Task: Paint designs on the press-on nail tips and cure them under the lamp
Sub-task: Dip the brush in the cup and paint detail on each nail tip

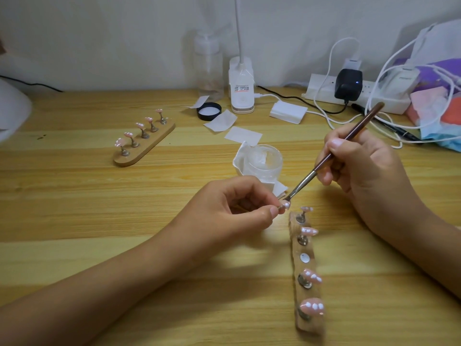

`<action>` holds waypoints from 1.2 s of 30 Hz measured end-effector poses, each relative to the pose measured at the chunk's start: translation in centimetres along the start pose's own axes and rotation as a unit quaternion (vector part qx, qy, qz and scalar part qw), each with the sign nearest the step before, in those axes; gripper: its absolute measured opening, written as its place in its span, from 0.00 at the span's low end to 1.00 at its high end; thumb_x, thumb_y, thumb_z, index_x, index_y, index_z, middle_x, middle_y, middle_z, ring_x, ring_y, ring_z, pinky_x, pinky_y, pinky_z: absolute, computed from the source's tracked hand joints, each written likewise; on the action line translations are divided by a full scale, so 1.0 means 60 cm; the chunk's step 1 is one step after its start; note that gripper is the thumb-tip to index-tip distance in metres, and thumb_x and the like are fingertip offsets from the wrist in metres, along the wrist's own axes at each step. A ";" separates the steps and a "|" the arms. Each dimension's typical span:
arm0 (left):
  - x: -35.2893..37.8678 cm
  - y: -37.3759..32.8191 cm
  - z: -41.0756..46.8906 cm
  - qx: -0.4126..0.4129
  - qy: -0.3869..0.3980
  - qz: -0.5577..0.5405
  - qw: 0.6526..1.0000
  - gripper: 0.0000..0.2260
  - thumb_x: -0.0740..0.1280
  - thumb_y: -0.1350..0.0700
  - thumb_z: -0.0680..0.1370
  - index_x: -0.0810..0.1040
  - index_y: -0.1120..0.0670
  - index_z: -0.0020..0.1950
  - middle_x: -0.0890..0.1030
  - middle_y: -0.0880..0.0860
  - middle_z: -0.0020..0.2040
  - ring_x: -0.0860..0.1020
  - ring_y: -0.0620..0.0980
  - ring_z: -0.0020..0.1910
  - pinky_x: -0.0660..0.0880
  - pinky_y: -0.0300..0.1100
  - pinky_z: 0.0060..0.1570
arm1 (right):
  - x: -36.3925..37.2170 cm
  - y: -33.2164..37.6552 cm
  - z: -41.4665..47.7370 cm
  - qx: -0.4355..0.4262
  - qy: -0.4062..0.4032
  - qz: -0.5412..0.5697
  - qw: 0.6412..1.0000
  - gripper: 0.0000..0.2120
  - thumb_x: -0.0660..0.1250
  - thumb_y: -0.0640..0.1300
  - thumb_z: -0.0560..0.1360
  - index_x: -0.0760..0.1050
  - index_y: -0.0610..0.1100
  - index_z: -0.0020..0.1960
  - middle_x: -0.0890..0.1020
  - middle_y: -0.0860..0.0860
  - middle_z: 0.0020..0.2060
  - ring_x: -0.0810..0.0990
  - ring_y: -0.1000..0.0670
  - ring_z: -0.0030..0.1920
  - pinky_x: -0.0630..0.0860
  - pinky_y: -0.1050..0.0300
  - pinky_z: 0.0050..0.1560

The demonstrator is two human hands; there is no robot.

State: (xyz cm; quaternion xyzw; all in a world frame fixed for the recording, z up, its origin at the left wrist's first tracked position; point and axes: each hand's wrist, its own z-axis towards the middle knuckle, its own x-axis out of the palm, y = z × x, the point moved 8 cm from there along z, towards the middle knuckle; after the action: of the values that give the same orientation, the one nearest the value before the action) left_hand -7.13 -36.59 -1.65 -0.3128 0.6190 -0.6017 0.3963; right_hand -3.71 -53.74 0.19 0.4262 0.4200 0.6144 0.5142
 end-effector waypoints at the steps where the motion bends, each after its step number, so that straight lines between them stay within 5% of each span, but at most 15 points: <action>1: 0.000 0.001 0.000 0.000 0.000 0.000 1.000 0.07 0.70 0.57 0.72 0.83 0.44 0.39 0.81 0.44 0.34 0.76 0.39 0.34 0.74 0.32 0.37 | -0.004 0.000 0.001 -0.001 -0.011 0.000 1.000 0.02 0.66 0.48 0.71 0.75 0.50 0.41 0.77 0.50 0.30 0.76 0.53 0.29 0.74 0.64 0.34; 19: -0.003 0.003 0.001 0.002 -0.001 -0.010 1.000 0.06 0.70 0.57 0.73 0.83 0.45 0.40 0.82 0.43 0.34 0.77 0.39 0.34 0.75 0.32 0.38 | -0.015 -0.008 0.004 0.027 -0.048 0.039 0.998 0.02 0.63 0.43 0.75 0.71 0.45 0.45 0.78 0.52 0.29 0.77 0.54 0.29 0.75 0.64 0.33; 28: -0.003 0.004 0.001 -0.004 -0.006 -0.007 1.000 0.06 0.71 0.57 0.71 0.82 0.45 0.38 0.82 0.44 0.35 0.78 0.39 0.34 0.74 0.30 0.37 | 0.009 0.004 -0.004 0.014 0.019 0.037 0.999 0.02 0.62 0.42 0.76 0.72 0.46 0.44 0.78 0.50 0.32 0.78 0.53 0.30 0.76 0.63 0.35; 36: -0.003 0.001 0.001 -0.001 -0.007 -0.012 1.000 0.06 0.71 0.58 0.71 0.81 0.48 0.36 0.80 0.44 0.33 0.76 0.38 0.32 0.72 0.29 0.35 | -0.007 0.007 -0.001 -0.008 -0.035 0.007 0.999 0.02 0.62 0.43 0.75 0.71 0.45 0.46 0.77 0.51 0.31 0.77 0.53 0.30 0.76 0.63 0.36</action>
State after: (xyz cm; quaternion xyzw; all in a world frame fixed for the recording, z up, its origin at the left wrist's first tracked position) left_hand -6.99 -36.46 -1.71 -0.3247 0.6128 -0.6035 0.3936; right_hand -3.84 -54.19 0.51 0.4460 0.3936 0.6065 0.5276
